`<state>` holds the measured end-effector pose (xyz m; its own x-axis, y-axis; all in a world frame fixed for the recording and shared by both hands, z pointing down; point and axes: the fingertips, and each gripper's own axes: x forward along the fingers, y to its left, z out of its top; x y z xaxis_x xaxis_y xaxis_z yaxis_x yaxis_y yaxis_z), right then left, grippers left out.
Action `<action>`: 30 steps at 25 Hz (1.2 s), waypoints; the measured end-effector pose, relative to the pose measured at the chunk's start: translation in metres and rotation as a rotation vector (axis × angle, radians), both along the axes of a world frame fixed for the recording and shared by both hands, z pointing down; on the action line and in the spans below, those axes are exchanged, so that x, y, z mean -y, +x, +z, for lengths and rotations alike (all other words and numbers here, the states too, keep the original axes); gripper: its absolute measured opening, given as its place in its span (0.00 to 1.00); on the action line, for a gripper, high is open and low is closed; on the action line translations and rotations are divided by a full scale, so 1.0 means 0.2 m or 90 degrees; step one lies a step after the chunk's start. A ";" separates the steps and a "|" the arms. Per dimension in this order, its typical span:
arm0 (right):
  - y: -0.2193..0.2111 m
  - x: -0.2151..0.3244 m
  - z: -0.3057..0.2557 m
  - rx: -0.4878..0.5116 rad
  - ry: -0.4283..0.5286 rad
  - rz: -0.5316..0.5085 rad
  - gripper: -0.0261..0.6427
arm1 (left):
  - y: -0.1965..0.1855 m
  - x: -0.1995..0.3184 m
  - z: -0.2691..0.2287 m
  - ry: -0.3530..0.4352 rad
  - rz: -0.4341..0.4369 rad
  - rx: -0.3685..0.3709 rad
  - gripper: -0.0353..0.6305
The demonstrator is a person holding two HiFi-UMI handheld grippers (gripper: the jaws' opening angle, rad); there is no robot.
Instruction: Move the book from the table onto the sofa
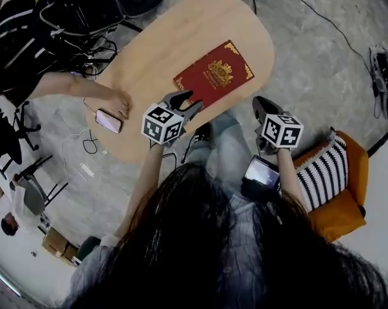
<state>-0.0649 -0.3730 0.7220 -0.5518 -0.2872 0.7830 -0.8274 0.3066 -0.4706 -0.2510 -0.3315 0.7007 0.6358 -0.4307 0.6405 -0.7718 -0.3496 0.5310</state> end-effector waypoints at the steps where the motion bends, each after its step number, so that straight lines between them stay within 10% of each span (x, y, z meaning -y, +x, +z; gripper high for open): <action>1: -0.01 0.02 0.04 0.014 -0.014 0.011 0.10 | -0.02 0.02 0.04 -0.008 -0.004 0.003 0.32; 9: 0.00 0.12 0.38 0.006 -0.022 -0.017 0.12 | -0.24 0.10 0.36 -0.064 -0.044 0.032 0.39; 15: -0.01 0.19 0.52 0.052 -0.042 0.013 0.33 | -0.38 0.08 0.59 -0.131 -0.046 0.076 0.51; 21: -0.04 0.29 0.61 0.072 -0.046 0.066 0.42 | -0.49 0.09 0.74 -0.179 -0.114 0.012 0.54; 30: -0.14 0.30 0.71 0.079 -0.092 0.108 0.43 | -0.40 0.09 0.85 -0.225 -0.040 -0.048 0.56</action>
